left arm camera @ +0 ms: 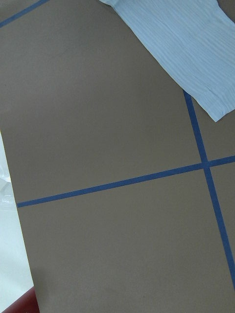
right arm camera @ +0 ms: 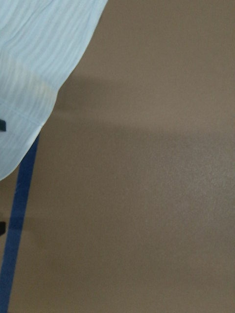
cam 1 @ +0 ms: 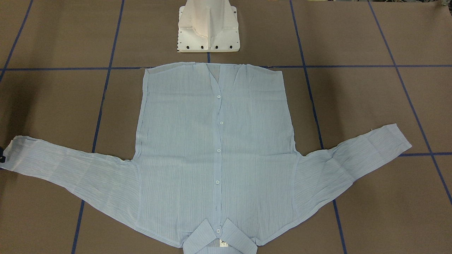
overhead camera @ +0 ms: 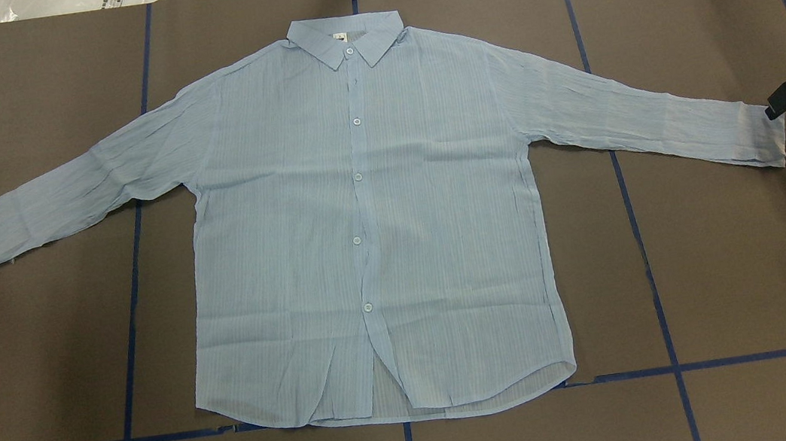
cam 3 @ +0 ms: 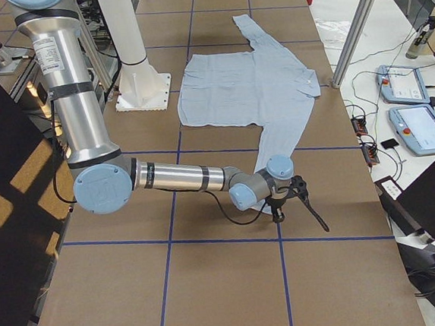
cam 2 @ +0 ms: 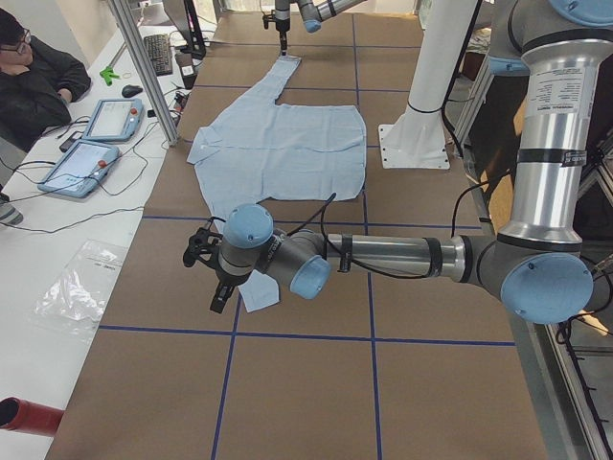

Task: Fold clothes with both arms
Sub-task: 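Close the right gripper on the sleeve cuff and lift it slightly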

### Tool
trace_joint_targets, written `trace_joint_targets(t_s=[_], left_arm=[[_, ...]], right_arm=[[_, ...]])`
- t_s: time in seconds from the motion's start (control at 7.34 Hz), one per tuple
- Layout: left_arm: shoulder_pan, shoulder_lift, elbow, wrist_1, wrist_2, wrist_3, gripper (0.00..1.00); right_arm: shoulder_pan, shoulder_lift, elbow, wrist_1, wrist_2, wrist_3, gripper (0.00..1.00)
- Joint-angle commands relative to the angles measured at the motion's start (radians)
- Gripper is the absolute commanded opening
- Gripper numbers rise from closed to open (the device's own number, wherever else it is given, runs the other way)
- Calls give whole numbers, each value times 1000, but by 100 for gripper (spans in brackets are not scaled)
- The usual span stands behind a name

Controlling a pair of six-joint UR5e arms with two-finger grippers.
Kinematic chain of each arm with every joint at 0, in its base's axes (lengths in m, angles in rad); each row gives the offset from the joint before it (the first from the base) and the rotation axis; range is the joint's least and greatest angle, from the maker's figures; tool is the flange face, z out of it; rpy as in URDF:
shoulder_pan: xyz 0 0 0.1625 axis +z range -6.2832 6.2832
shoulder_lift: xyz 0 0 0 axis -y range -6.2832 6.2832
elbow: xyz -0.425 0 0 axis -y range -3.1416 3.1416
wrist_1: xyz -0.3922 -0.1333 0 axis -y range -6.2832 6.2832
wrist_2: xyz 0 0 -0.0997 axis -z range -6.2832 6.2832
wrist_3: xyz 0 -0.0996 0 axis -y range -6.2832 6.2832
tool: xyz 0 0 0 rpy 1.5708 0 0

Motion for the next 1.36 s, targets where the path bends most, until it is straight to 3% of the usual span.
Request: trace_joint_targets(t_s=[0.0, 0.27, 0.68, 1.09, 1.23], left_arm=[[0, 0, 0, -1, 0, 0, 100], [2, 0, 0, -2, -5, 0, 100], [0, 0, 0, -1, -14, 0, 100], [2, 0, 0, -1, -14, 0, 100], [2, 0, -2, -1, -14, 0, 100]], right_arm=[[-11, 4, 0, -18, -2, -1, 62], [-12, 1, -2, -19, -2, -1, 45], [-12, 1, -2, -25, -2, -1, 32], [-14, 4, 0, -27, -2, -1, 3], [-14, 4, 0, -25, -2, -1, 0]])
